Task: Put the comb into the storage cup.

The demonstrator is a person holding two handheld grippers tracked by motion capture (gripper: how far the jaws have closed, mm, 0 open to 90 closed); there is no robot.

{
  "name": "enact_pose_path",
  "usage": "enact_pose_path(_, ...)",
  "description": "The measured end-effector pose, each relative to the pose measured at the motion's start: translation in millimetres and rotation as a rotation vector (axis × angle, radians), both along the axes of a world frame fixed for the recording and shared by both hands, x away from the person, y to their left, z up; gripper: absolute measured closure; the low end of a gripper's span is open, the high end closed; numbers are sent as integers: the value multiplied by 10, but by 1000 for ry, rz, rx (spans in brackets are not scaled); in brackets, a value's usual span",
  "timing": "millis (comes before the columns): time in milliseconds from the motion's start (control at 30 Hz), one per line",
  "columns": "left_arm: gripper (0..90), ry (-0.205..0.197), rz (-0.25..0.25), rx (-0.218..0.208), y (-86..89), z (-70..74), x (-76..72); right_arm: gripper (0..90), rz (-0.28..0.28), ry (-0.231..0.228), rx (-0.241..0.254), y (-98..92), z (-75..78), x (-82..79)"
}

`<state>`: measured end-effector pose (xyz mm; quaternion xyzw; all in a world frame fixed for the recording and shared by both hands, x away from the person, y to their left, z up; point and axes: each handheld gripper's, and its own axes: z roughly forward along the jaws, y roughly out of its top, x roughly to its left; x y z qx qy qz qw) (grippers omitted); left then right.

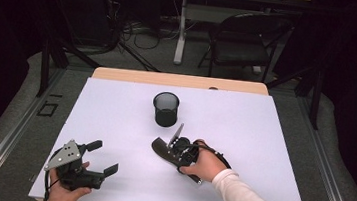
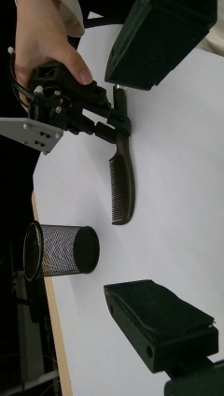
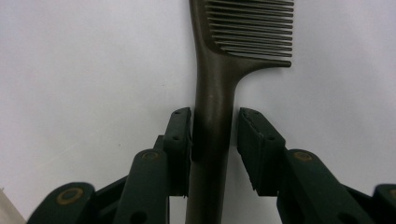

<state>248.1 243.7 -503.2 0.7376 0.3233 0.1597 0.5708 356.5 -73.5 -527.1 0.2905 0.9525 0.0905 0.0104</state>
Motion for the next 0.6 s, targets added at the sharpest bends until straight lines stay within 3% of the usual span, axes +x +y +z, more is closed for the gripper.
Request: enact_pose_path(600,19,-1,0,-1,0,-4,2,705,-13,-1,-1,-2,-10,6)
